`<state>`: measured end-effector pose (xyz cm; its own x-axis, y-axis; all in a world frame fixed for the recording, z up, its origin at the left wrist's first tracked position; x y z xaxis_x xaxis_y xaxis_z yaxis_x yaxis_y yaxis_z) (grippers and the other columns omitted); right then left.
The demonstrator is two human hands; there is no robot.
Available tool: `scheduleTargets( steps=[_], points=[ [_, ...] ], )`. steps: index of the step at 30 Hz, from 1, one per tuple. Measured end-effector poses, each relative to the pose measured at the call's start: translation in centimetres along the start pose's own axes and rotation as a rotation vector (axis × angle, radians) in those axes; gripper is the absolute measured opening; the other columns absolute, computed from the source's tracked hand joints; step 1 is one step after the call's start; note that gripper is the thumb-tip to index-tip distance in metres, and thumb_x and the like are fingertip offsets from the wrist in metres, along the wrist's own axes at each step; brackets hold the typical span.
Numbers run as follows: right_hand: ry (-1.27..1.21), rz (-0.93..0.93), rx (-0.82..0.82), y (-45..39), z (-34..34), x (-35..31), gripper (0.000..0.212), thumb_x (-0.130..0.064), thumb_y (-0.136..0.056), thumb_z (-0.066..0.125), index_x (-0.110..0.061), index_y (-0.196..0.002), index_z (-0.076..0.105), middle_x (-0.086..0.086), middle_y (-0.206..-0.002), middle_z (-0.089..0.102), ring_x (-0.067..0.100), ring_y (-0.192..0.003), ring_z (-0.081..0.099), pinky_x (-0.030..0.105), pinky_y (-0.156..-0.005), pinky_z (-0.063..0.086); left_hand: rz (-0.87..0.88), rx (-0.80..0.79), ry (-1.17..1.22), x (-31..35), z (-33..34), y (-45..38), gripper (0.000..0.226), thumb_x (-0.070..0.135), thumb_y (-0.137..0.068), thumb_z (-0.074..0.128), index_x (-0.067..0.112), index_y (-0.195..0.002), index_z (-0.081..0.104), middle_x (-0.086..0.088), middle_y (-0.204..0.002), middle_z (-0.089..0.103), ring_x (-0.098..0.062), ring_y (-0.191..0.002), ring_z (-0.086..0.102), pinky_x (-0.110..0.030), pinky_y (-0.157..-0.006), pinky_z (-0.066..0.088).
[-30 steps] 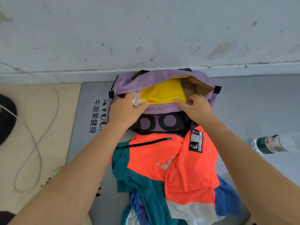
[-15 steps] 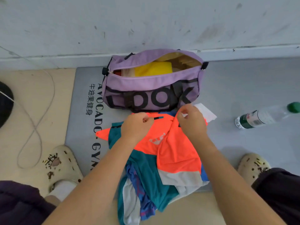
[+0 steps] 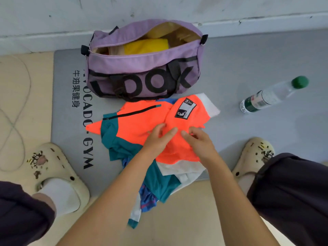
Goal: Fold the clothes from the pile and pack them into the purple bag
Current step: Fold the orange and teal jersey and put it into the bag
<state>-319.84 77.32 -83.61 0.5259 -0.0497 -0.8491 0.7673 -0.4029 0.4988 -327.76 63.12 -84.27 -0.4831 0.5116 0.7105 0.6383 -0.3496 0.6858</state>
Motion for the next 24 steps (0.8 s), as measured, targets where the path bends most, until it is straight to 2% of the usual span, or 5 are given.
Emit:
scheduleTargets(
  steps=[5, 8, 12, 20, 24],
  points=[
    [-0.085, 0.100, -0.511, 2.9, 2.1, -3.9, 0.036, -0.028, -0.087, 0.070, 0.004, -0.080, 0.055, 0.016, -0.073, 0.050, 0.021, -0.071, 0.045, 0.034, -0.067, 0.033, -0.024, 0.015, 0.408, 1.6, -1.0, 2.8, 0.032, 0.041, -0.080, 0.076, 0.024, -0.107, 0.071, 0.002, -0.106, 0.075, -0.017, -0.101, 0.069, -0.036, -0.090, 0.055],
    [-0.172, 0.116, -0.374, 4.1, 2.1, -6.8, 0.021, -0.026, -0.088, 0.069, -0.018, -0.073, 0.057, 0.001, -0.064, 0.045, 0.012, -0.055, 0.035, 0.029, -0.054, 0.023, 0.052, 0.117, 0.414, 3.1, -3.6, 5.0, 0.011, 0.024, -0.089, 0.070, 0.017, -0.096, 0.073, -0.004, -0.101, 0.075, -0.017, -0.090, 0.068, -0.037, -0.087, 0.054],
    [-0.298, 0.223, -0.200, 5.9, 1.4, -9.7, 0.047, -0.030, -0.080, 0.078, -0.008, -0.117, 0.060, 0.007, -0.091, 0.069, 0.016, -0.073, 0.065, 0.032, -0.068, 0.055, 0.208, 0.170, 0.356, 6.8, -6.3, 8.6, 0.007, 0.028, -0.088, 0.071, 0.024, -0.093, 0.072, -0.001, -0.099, 0.075, -0.016, -0.090, 0.068, -0.036, -0.085, 0.054],
    [-0.108, -0.204, -0.220, 12.0, -3.4, -23.1, 0.012, -0.024, -0.088, 0.069, -0.018, -0.078, 0.073, 0.003, -0.079, 0.069, 0.012, -0.072, 0.061, 0.028, -0.070, 0.048, 0.525, 0.075, 0.262, 19.0, -8.3, 18.1, 0.023, 0.047, -0.077, 0.073, 0.033, -0.095, 0.076, 0.003, -0.101, 0.076, -0.016, -0.097, 0.070, -0.036, -0.086, 0.055],
    [0.037, -0.445, -0.158, 16.2, -6.3, -30.3, 0.017, -0.023, -0.096, 0.058, -0.022, -0.079, 0.060, 0.000, -0.077, 0.049, 0.016, -0.076, 0.043, 0.032, -0.072, 0.035, 0.696, 0.245, 0.047, 23.7, -9.9, 22.4, 0.030, 0.044, -0.083, 0.072, 0.013, -0.082, 0.070, 0.012, -0.069, 0.065, 0.000, -0.061, 0.056, -0.014, -0.054, 0.043]
  ],
)
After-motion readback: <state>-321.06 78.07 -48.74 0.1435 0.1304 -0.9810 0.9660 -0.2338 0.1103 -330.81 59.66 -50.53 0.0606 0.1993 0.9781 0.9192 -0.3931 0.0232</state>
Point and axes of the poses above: each hand's wrist, its own y-axis away from the middle knuckle, its own z-axis out of the palm, x = y × z, the point moved 2 cm from there along -y, towards the middle knuckle
